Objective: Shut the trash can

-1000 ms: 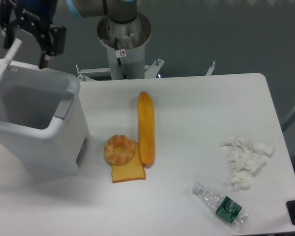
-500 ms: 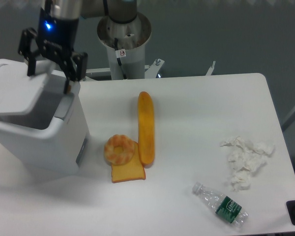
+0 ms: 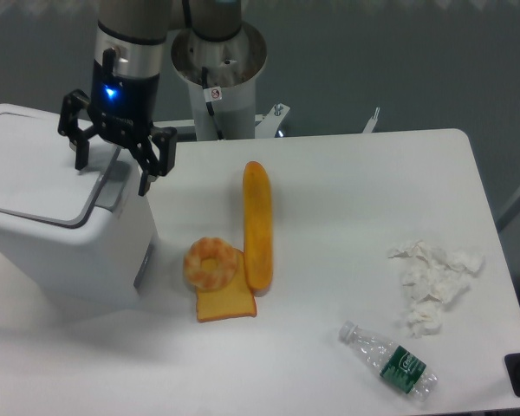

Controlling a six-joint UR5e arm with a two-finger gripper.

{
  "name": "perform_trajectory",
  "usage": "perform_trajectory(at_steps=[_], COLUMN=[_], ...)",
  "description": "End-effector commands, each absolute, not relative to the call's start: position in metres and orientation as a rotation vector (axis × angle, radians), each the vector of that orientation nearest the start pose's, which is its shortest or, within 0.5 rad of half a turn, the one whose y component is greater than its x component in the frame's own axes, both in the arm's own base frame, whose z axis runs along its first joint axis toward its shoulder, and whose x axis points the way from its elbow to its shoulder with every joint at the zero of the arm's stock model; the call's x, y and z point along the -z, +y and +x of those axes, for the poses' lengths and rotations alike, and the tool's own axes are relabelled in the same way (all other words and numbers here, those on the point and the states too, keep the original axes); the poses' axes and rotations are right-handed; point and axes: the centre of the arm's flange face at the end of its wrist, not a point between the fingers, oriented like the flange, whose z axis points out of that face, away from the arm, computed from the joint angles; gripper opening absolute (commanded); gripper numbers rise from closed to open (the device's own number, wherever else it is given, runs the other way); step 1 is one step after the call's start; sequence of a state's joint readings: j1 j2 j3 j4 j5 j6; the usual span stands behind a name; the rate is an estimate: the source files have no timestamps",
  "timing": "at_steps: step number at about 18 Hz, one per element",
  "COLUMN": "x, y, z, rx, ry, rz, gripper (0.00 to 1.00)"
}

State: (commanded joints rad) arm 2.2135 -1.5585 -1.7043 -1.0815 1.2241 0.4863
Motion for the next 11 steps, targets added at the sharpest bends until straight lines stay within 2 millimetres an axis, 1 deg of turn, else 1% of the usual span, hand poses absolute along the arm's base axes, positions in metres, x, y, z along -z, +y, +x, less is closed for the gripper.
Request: perform_trajectory(at_steps=[8, 11], x=[-0.4869, -0.4899], y=[0.5096, 0.5095], z=[-0.1737, -0.1736], rx=[0.120, 0.117], ry=[-0.123, -0.124], rz=[-2.650, -2.647], gripper=[1.00, 1.00])
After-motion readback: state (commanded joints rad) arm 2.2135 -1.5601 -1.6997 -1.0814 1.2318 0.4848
